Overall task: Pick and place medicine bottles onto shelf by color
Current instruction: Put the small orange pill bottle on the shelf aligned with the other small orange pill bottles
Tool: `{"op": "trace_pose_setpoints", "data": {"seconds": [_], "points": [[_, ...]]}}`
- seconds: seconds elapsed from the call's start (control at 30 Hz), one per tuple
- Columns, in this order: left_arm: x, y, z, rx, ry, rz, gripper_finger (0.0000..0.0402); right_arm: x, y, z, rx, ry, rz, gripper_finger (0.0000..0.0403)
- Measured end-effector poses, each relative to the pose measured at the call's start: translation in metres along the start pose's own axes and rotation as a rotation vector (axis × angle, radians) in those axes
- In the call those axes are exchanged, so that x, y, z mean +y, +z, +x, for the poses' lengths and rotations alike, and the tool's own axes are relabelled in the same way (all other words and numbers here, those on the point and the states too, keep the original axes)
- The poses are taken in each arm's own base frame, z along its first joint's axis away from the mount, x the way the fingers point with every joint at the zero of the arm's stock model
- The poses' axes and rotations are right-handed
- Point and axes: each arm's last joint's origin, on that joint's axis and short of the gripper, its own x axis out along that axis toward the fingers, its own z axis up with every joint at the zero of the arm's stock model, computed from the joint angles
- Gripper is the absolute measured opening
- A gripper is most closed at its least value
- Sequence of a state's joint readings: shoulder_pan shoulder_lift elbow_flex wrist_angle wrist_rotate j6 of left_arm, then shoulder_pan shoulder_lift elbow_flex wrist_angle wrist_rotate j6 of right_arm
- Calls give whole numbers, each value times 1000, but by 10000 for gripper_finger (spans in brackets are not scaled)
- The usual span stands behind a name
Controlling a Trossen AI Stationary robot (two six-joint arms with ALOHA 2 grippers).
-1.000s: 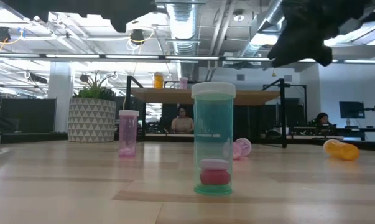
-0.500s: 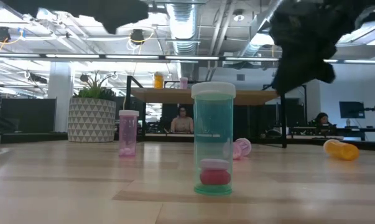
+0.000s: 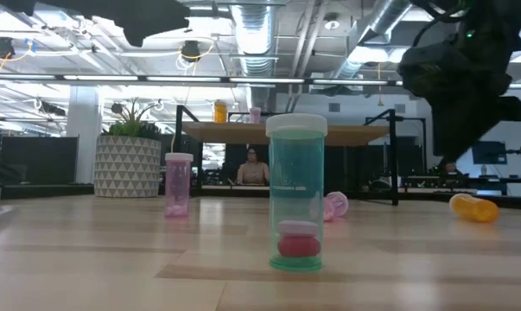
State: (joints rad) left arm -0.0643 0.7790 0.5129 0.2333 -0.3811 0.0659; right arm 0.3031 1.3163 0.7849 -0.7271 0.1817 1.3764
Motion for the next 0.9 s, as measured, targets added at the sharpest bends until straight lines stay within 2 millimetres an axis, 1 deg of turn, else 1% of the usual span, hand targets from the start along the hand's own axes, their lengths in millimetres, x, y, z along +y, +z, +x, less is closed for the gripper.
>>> {"op": "trace_pose_setpoints", "data": {"seconds": [0.2, 0.5, 0.73, 0.9], "points": [[-4, -4, 9, 12, -1, 37, 148, 4, -12, 19, 105, -69, 36, 134], [-6, -5, 13, 5, -1, 40, 148, 7, -20, 36, 135, -122, 58, 134], [-6, -5, 13, 6, -1, 40, 148, 7, -20, 37, 130, -130, 49, 141], [-6, -5, 13, 6, -1, 39, 148, 6, -20, 38, 123, -134, 43, 172]]}}
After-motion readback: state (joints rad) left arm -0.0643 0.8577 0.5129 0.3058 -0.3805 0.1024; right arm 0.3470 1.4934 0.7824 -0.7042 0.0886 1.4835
